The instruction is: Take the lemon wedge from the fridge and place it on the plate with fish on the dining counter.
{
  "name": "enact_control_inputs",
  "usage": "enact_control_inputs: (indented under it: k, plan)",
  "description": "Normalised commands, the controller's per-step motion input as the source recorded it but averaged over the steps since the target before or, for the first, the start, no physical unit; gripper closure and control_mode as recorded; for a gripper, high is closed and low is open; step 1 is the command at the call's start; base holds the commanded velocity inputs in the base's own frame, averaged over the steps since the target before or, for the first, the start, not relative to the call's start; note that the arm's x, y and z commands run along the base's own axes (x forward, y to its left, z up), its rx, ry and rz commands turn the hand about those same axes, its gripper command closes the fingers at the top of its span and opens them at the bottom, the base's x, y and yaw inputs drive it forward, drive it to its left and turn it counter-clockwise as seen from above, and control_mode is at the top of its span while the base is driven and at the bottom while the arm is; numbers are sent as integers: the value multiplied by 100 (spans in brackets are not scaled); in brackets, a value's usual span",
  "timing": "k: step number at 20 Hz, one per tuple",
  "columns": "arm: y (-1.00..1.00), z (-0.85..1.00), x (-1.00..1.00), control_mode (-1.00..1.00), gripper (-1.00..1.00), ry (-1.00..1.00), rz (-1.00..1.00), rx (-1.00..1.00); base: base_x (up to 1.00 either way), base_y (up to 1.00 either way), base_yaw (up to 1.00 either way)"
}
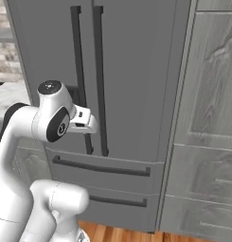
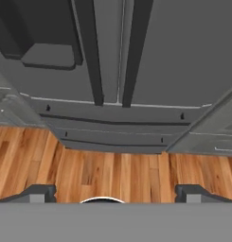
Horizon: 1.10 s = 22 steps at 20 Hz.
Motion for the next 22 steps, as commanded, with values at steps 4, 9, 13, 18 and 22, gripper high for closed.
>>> enact_control_inputs:
  k: [4,9,13,18,22]
  plan:
    - [0,0,0,100,-100,0,0,0,-40,-1,0]
    - [0,0,0,100,-100,0,0,0,-35,0,0]
    - [0,0,0,100,-100,0,0,0,-30,0,0]
    - [0,0,0,100,-100,0,0,0,-35,0,0]
    - [0,0,0,100,-100,0,0,0,-14,0,0]
